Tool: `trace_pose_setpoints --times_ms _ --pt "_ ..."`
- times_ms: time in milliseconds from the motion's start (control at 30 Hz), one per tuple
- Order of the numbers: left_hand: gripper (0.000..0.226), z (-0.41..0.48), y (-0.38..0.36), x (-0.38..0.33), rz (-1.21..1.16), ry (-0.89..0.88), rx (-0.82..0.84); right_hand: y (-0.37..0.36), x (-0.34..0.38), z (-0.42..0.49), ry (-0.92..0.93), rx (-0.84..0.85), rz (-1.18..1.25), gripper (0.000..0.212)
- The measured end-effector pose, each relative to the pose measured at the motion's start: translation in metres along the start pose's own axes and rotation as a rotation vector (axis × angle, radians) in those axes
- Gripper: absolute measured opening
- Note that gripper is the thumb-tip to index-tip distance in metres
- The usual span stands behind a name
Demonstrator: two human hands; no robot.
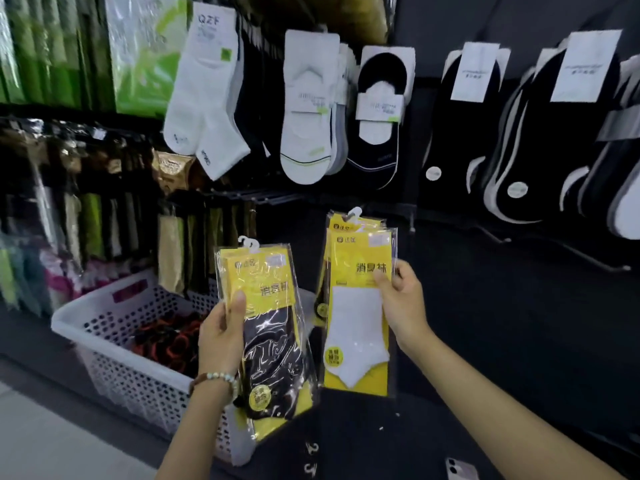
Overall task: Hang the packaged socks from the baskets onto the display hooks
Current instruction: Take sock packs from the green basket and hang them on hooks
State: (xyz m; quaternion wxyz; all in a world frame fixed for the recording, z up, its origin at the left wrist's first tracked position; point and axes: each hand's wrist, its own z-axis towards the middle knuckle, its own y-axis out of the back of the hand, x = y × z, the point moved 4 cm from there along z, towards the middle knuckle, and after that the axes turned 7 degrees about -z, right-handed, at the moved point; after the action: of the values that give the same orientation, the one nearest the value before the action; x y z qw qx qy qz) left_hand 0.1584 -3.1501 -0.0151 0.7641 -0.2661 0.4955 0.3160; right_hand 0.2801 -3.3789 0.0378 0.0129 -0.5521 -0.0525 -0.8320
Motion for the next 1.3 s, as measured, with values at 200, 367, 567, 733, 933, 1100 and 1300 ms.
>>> trace_pose_setpoints --times_ms 200,367,567,733,933,1100,1300 --pt "0.044 0.016 0.014 0.002 0.007 -0.045 -0.041 -0.023 -0.009 0.031 0.004 -0.005 -0.083 0.011" --pt "0.043 0.015 0.018 0.005 -0.04 -0.007 -0.044 -0.025 -0.029 0.056 -0.135 -0.085 -0.053 0.007" --pt "0.038 0.012 0.009 0.009 -0.086 0.074 0.0 -0.013 -0.069 0.056 -0.453 -0.29 -0.006 0.019" --pt "0.036 0.005 -0.003 0.011 -0.105 0.149 0.055 -0.021 -0.058 0.016 -0.354 -0.15 -0.039 0.024" --pt "0.027 -0.013 -0.028 0.0 -0.192 0.195 0.133 -0.055 -0.016 -0.042 -0.151 0.225 -0.037 0.028" --pt "0.039 -0.021 -0.034 -0.01 -0.204 0.157 0.169 -0.044 -0.006 -0.05 -0.2 0.232 0.059 0.044" --pt "0.022 -0.02 -0.035 -0.015 -0.16 0.089 0.228 -0.026 -0.014 -0.052 -0.226 0.25 0.059 0.03"
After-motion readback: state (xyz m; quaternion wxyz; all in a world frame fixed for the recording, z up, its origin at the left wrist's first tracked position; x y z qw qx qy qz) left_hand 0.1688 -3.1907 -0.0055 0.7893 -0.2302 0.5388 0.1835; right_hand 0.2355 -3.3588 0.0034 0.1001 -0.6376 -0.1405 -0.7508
